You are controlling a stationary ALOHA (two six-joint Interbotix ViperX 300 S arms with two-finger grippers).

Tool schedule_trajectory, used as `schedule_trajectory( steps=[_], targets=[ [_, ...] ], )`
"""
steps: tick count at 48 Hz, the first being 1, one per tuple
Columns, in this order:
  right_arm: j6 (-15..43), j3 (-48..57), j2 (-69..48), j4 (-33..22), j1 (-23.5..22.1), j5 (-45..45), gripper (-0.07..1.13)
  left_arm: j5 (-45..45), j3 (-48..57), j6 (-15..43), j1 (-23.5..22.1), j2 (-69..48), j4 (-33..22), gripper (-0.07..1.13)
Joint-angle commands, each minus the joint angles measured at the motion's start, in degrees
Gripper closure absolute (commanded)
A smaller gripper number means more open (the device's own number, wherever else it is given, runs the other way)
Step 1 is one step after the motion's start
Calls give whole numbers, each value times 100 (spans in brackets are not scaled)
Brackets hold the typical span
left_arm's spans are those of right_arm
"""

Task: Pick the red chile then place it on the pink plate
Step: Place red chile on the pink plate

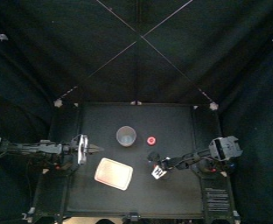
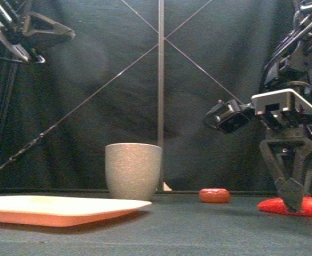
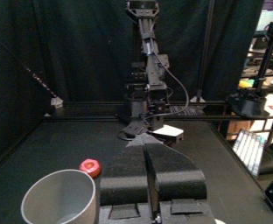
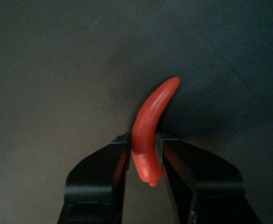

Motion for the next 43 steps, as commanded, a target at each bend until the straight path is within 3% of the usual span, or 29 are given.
schedule_trajectory(
  steps=[1,16,33,43],
  targets=[
    [290,-229,26,-325,132,18,37,-26,-79,9,9,18,9,109],
    [255,-1802,176,-1345,35,141,37,-26,-79,9,9,26,26,110],
    [220,-4175,1661,-2707,62,105,37,-26,-79,9,0,9,26,109],
    [220,-5098,2443,-2892,70,132,35,-26,-79,9,9,-9,35,109]
  ],
)
